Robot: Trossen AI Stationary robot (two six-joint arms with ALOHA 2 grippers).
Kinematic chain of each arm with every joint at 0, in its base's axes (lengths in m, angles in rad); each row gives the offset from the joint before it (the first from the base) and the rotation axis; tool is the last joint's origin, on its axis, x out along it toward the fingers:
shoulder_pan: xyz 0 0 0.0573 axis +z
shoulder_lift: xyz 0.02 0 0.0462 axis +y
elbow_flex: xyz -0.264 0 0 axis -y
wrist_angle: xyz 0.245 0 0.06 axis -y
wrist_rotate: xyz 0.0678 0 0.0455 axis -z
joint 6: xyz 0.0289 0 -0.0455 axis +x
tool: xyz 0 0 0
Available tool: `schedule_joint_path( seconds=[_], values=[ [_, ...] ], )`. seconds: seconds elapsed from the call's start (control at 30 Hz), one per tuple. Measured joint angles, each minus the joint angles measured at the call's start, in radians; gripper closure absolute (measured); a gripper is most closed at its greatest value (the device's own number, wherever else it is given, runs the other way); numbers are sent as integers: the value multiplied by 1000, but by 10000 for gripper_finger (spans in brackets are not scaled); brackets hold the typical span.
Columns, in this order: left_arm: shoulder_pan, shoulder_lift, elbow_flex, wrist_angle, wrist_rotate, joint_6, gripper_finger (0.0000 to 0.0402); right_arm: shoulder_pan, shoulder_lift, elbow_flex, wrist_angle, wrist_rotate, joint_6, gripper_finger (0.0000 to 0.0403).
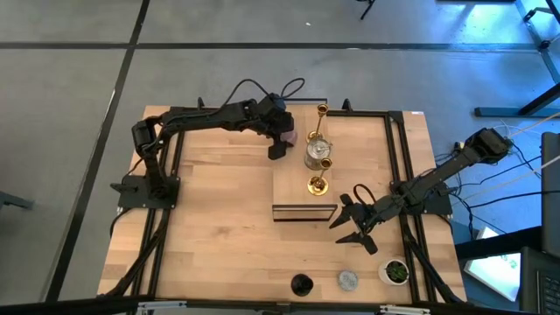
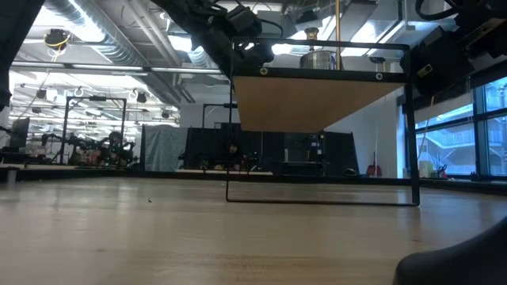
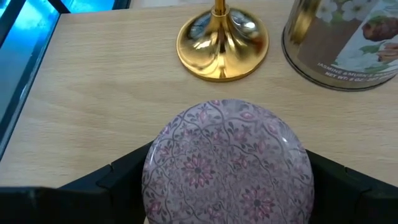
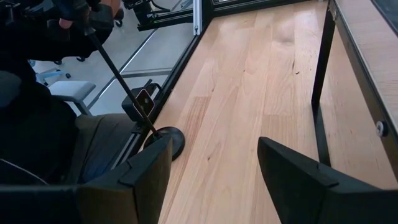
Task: Pick & Place candle stick holders
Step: Put the violet patterned scented candle on the shelf, then put the green patterned scented candle on the shelf
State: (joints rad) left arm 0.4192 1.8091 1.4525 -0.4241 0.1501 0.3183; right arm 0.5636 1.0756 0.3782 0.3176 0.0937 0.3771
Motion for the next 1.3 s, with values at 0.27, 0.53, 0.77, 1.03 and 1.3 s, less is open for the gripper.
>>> schedule_joint_path(
  seconds=[0.27,0.53,0.77,1.03,1.3],
  values=[
    [-1,-2,0,-6,0,-6,49,0,0,0,0,0,0,163],
    [-1,-2,0,-6,-12,-7,4,0,0,0,0,0,0,163],
    [-1,-2,2,-9,-103,-1,3,0,0,0,0,-1,0,162],
    [-4,-51,2,-52,-71,-7,4,0,0,0,-4,-1,0,162],
    [-7,-112,2,-111,50,-38,4,0,0,0,-8,-1,1,162]
  ],
)
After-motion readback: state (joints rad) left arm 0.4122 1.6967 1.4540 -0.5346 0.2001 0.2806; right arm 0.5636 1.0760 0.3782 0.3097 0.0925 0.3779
